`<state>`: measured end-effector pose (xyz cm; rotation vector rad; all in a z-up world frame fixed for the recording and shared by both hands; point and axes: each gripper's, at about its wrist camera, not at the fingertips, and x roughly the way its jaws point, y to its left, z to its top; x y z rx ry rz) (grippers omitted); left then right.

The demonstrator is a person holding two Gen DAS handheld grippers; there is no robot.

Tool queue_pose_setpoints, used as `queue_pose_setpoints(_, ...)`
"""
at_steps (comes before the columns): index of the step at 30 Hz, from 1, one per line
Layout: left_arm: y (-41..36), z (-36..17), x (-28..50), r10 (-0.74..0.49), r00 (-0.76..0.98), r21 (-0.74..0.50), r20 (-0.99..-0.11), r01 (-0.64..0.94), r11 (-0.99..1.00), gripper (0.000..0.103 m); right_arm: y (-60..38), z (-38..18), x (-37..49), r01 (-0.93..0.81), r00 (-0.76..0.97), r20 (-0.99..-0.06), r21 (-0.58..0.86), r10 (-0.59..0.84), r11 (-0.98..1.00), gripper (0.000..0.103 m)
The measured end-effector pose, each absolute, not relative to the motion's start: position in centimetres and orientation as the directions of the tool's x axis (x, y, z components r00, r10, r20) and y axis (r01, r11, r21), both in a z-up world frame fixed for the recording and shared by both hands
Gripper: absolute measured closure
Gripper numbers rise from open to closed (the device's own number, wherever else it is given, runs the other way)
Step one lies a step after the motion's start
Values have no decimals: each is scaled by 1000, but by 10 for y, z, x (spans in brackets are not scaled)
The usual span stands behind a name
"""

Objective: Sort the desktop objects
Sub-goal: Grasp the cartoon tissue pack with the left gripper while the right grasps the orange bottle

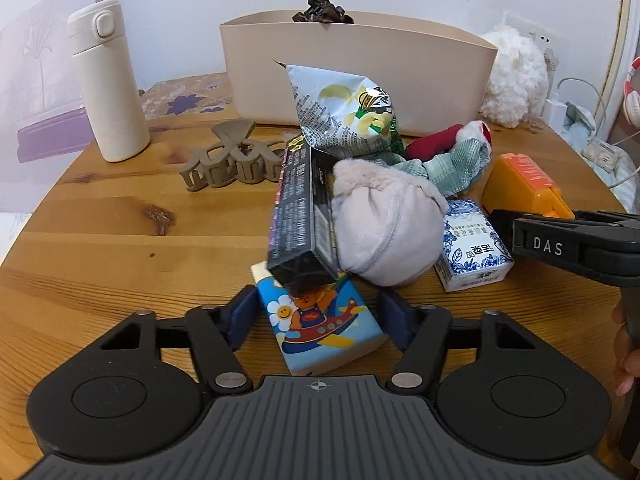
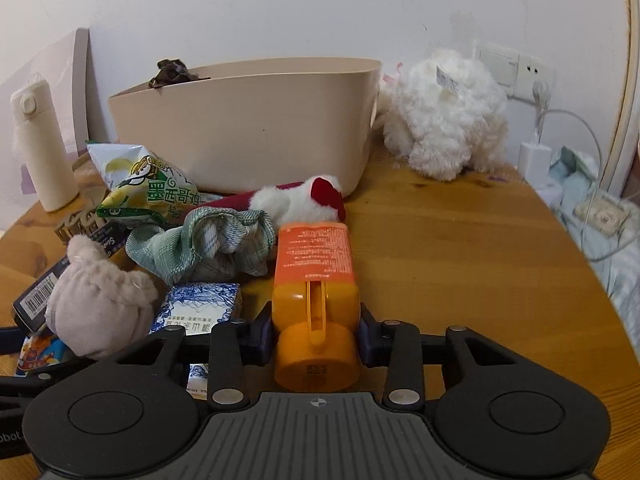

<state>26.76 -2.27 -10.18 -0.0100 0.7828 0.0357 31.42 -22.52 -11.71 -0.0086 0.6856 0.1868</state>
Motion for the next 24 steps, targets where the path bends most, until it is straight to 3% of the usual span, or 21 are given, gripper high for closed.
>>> queue_pose_setpoints(3,-19,-100,267,30,707,1,-706,-41,999,56,-227,-118,313,-168,760,-627,65,172,984,67)
queue_pose_setpoints(14,2,-93,262,16,692,-28,-722,-52,998,57,-233,-98,289,-193,769,-605,89,207,977,67)
queue_pose_setpoints(24,18,-73,253,47,729,-32,-683,-94,995,57,-233,-78,271,-199,804,-555,87,214,976,67)
